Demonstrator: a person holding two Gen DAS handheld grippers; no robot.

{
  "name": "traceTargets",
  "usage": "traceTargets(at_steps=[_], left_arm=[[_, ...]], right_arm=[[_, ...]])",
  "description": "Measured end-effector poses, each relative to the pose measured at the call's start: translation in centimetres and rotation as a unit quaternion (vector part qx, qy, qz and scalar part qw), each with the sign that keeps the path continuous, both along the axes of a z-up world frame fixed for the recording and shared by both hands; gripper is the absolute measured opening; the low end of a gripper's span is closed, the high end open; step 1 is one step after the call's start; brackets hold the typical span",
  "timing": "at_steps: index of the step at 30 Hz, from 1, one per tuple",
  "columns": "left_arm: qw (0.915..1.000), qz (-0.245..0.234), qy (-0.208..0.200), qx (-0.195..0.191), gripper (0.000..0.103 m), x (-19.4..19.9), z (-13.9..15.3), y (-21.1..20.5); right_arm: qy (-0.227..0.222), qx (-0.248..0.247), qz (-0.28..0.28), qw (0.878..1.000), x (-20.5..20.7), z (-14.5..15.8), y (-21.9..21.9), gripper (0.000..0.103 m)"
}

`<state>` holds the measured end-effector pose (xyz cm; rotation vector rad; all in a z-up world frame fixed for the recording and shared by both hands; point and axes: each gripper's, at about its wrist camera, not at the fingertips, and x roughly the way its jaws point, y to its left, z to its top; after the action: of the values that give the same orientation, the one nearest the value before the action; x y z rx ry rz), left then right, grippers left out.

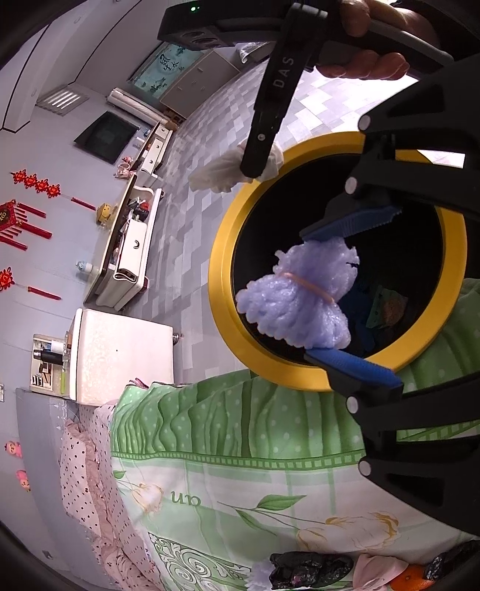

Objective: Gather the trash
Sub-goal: 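Open both tools above the bin and pull them back toward the bed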

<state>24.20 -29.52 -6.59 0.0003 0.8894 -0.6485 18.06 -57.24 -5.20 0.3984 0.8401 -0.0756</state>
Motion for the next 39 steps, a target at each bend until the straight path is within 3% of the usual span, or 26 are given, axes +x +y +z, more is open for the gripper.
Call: traceTargets(at_steps=[6, 14, 23, 39], left_arm=[[0.9999, 0.000, -0.008, -0.011, 0.073, -0.6, 0.9, 1.0], [0.9989, 0.025, -0.039, -0.011, 0.087, -1.5, 2.6, 4.1], [0.9964, 0.070, -0.048, -0.002, 0.089, -2.1, 3.7, 9.5], [0.9850, 0.165, -0.048, 0.017, 0.090, -3.1, 4.5, 21.6]], right_arm=[[-0.004, -0.006, -0.007, 1.000, -0.5, 0.6, -0.1, 0.049], [-0.007, -0.005, 0.001, 1.000, -0.9, 1.5, 0.9, 0.054], [-0.015, 0.001, 0.037, 0.999, -1.0, 3.2, 5.1, 0.059], [-0.030, -0.006, 0.130, 0.991, 1.9, 6.1, 17.2, 0.060]])
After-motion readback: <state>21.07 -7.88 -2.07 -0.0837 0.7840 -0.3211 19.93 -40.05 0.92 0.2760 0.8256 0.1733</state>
